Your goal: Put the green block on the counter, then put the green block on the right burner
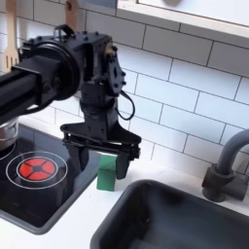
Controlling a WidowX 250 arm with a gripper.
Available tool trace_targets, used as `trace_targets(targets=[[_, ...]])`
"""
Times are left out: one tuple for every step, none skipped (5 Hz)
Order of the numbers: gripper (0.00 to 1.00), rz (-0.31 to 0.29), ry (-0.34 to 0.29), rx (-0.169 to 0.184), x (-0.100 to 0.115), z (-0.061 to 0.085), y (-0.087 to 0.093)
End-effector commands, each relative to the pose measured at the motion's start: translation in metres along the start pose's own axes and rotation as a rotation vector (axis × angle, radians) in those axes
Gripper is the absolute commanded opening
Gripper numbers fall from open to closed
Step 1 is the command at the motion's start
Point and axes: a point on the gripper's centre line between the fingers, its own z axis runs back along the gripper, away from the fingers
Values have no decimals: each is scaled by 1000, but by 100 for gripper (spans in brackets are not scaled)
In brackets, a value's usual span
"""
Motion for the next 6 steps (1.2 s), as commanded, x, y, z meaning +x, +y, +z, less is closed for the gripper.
trace_targets(targets=[[100,25,4,-6,15,-11,-5],[100,50,5,5,24,-18,-3],[100,59,5,13,30,-21,-5],[100,83,23,45,33,-26,-3],[100,94,35,60,34,-31,-1],[100,88,56,71,30,-37,1]])
